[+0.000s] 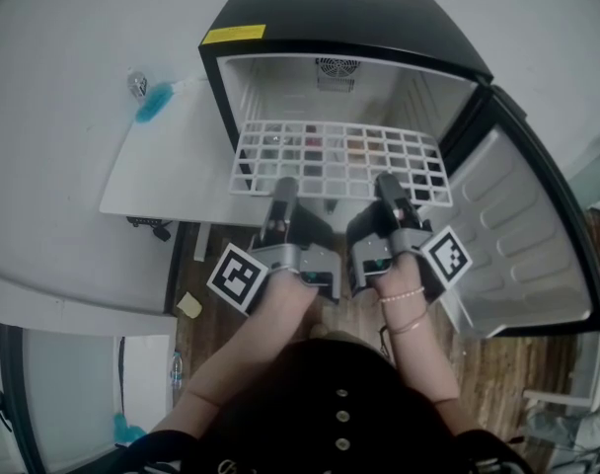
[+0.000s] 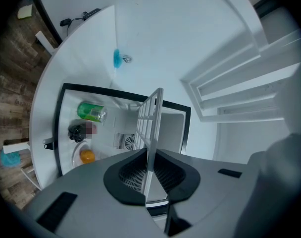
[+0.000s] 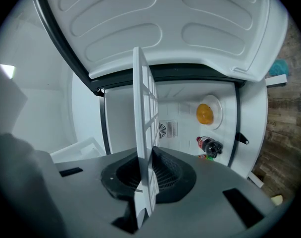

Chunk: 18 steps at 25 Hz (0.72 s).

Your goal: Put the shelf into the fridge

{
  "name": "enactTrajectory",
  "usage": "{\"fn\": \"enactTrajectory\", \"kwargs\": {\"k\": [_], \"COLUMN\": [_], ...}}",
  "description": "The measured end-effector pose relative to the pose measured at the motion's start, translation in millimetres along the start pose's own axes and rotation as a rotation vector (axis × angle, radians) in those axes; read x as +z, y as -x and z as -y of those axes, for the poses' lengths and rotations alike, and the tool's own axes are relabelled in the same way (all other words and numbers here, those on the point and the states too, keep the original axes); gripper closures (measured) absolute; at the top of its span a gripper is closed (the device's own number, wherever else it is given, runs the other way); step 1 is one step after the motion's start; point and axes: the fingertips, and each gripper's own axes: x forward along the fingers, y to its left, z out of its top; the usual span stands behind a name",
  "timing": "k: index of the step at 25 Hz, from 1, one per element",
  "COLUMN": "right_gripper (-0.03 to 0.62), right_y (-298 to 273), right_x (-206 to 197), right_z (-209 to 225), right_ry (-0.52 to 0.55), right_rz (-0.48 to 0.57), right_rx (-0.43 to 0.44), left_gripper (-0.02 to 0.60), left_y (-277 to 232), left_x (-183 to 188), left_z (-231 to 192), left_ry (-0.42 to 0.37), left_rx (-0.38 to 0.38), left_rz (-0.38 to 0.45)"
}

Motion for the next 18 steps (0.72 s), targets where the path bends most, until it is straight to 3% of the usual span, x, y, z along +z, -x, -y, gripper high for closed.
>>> {"fn": "enactTrajectory", "kwargs": {"k": [18], "right_gripper": [0.560], "right_y": [-3.4], "right_x": [0.5], "right_z": [-3.1], "right_ry": [0.005], "right_rz": [-0.005], "right_rx": [0.023], "left_gripper": [0.549], "left_y": [-1.4], "left_x": [-0.4], "left_z": [0.7], "left_ry": [-0.007], "left_rx": [-0.016], "left_rz": [-0.001]}}
